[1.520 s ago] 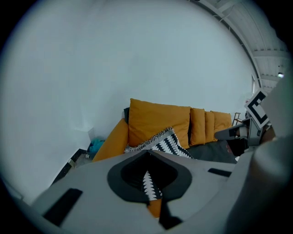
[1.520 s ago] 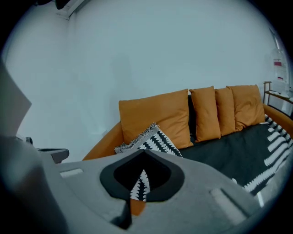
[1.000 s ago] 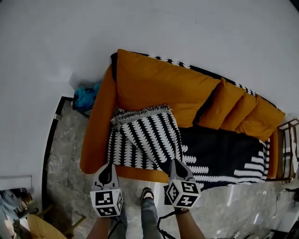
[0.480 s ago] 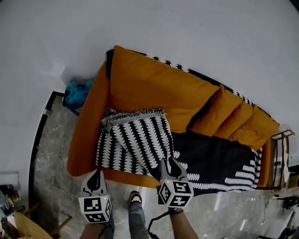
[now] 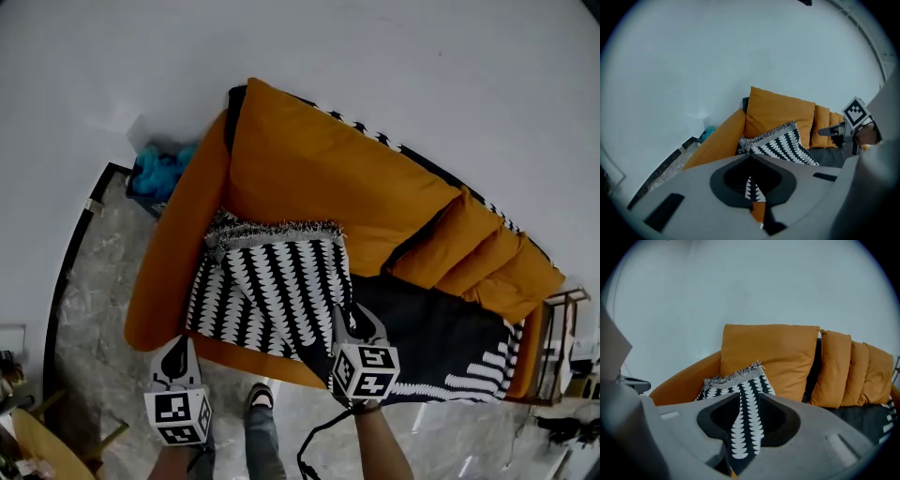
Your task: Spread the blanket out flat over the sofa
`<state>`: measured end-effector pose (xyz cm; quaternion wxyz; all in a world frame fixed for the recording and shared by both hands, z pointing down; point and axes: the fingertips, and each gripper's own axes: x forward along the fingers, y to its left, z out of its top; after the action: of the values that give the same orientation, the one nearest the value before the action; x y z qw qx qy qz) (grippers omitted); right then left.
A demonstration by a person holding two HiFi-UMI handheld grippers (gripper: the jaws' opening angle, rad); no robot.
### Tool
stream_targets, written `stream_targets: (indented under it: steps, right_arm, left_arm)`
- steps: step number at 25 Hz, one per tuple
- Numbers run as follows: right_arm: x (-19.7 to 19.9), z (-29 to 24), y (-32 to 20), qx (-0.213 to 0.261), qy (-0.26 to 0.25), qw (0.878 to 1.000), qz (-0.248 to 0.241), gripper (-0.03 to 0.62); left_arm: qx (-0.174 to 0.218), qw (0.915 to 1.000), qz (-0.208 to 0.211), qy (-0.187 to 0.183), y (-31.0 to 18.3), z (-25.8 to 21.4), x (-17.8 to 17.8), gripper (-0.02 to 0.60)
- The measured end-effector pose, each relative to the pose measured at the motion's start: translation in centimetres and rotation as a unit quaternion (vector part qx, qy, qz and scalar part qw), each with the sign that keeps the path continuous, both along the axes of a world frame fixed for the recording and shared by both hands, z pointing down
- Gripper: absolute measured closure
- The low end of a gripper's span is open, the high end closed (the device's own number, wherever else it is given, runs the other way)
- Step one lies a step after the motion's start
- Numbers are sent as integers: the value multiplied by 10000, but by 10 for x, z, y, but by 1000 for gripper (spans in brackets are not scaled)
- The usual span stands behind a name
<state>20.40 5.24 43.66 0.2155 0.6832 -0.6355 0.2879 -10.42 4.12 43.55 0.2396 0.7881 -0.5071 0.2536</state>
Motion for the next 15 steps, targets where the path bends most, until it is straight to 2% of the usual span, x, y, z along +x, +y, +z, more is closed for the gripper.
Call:
stream_targets:
  steps: [15]
  right_arm:
    - [35,38,-71,-120,255,9981,-555,490]
  left_arm:
    - [-36,9993,-352,107,-27,27,20,592]
